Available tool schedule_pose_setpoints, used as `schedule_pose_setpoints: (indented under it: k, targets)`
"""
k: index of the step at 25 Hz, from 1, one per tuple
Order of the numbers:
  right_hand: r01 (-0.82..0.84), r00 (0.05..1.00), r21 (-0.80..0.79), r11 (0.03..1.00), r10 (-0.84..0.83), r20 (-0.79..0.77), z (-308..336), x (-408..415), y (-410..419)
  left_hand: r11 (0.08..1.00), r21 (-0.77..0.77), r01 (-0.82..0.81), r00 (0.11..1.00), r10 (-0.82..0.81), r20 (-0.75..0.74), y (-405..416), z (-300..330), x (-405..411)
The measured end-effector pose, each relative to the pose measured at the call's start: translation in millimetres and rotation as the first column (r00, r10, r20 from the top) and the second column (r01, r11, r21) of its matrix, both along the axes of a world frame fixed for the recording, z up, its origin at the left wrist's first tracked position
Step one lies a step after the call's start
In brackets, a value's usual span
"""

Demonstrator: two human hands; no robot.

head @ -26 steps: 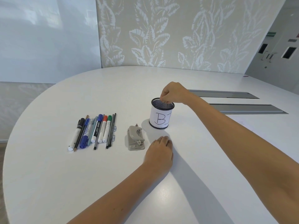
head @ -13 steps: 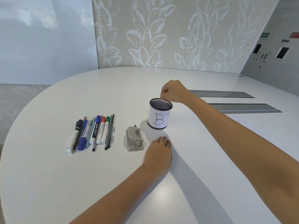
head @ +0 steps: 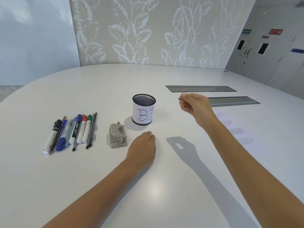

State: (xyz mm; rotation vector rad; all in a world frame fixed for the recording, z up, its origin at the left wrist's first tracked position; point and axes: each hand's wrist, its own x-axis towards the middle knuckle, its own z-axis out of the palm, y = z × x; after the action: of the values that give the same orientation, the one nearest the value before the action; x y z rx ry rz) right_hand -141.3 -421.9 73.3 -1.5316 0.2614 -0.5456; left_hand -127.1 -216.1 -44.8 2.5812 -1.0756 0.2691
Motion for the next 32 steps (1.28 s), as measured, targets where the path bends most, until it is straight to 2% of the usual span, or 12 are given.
schedule_pose_setpoints:
  k: [4, 8, 9, 11, 14, 20, 23, 25, 26, 28, 29, 32]
  targets:
    - [0.16, 0.984, 0.146, 0.976, -0.147, -0.097, -58.0, -41.7, -19.2, 0.999, -0.04, -0.023, 0.999, 0.025, 0.032, 3.0, 20.0, 0.3]
    - [0.188, 0.962, -0.004, 0.982, -0.185, -0.202, -93.9, -63.6, -28.6, 0.914, -0.113, -0.391, 0.904, 0.404, 0.139, 42.9, 53.3, 37.9]
    - [0.189, 0.96, -0.036, 0.981, -0.193, -0.202, -96.7, -64.8, -28.9, 0.876, -0.067, -0.478, 0.872, 0.482, 0.087, 55.2, 56.2, 47.0]
    - [0.198, 0.955, -0.133, 0.971, -0.222, -0.199, -100.1, -63.5, -25.8, 0.823, 0.012, -0.567, 0.811, 0.562, -0.162, 70.9, 55.9, 56.8]
    - [0.198, 0.948, -0.245, 0.949, -0.249, -0.199, -104.2, -61.7, -20.4, 0.809, 0.022, -0.587, 0.711, 0.528, -0.465, 70.4, 52.9, 59.8]
    - [0.186, 0.953, -0.265, 0.946, -0.239, -0.187, -106.2, -62.2, -22.0, 0.851, 0.041, -0.524, 0.776, 0.497, -0.388, 71.6, 63.0, 58.1]
    - [0.179, 0.952, -0.279, 0.944, -0.237, -0.194, -106.9, -62.1, -21.5, 0.861, -0.237, -0.45, 0.783, 0.253, -0.568, 80.0, 59.5, 58.5]
    - [0.177, 0.952, -0.29, 0.941, -0.238, -0.192, -106.3, -62.2, -21.2, 0.706, -0.528, -0.472, 0.63, -0.149, -0.762, 81.2, 59.0, 52.5]
    - [0.174, 0.952, -0.3, 0.938, -0.238, -0.191, -106.0, -62.2, -20.8, 0.58, -0.633, -0.513, 0.525, -0.371, -0.766, 79.9, 58.8, 50.4]
    - [0.17, 0.952, -0.315, 0.934, -0.239, -0.194, -105.4, -62.7, -20.2, 0.351, -0.722, -0.597, 0.363, -0.684, -0.633, 75.9, 58.9, 46.9]
    - [0.168, 0.951, -0.319, 0.933, -0.239, -0.195, -105.3, -63.0, -20.0, 0.278, -0.74, -0.612, 0.327, -0.763, -0.557, 73.6, 59.0, 45.7]
    - [0.161, 0.952, -0.331, 0.93, -0.235, -0.195, -104.8, -64.0, -19.5, 0.2, -0.815, -0.544, 0.266, -0.88, -0.394, 67.3, 59.6, 40.3]
